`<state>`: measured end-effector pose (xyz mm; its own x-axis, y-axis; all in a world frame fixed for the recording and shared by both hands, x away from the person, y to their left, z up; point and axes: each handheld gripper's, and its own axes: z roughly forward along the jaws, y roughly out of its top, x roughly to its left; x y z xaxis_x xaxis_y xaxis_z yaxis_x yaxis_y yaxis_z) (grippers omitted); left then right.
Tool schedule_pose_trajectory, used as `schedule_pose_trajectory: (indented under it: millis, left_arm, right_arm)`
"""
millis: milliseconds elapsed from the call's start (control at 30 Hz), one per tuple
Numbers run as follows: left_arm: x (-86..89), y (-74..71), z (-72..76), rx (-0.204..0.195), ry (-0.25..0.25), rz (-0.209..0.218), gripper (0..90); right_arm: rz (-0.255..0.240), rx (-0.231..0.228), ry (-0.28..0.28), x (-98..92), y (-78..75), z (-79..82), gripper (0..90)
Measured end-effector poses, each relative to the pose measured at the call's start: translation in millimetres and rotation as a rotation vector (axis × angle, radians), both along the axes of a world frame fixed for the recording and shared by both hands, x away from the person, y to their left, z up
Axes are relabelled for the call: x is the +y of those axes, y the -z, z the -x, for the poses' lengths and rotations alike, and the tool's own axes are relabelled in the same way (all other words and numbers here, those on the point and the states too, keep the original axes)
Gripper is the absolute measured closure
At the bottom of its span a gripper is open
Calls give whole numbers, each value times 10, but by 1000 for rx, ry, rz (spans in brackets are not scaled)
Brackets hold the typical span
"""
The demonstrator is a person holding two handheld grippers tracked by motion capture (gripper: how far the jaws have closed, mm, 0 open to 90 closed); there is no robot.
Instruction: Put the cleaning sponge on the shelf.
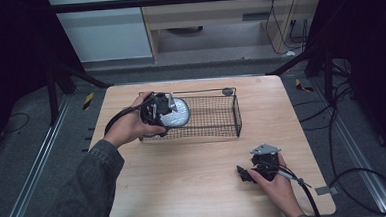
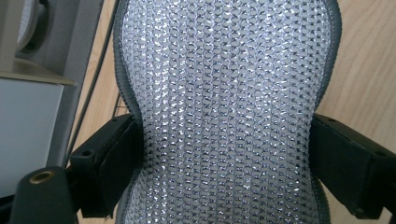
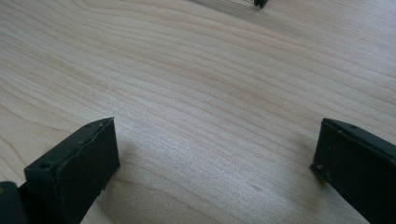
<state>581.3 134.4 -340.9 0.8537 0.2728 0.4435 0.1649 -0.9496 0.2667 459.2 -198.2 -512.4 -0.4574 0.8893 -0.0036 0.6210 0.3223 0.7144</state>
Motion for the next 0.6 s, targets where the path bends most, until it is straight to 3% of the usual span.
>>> schedule_pose_trajectory:
  millis: [333,600]
  left_arm:
    - [24,-47,-114,-14,-6,11,128]
    - [49,1,-211,-20,-9,18,133]
  right_arm:
    - [-1,1,3,2,-1,-1,4]
    - [-1,3,4,3,-2,-1,4]
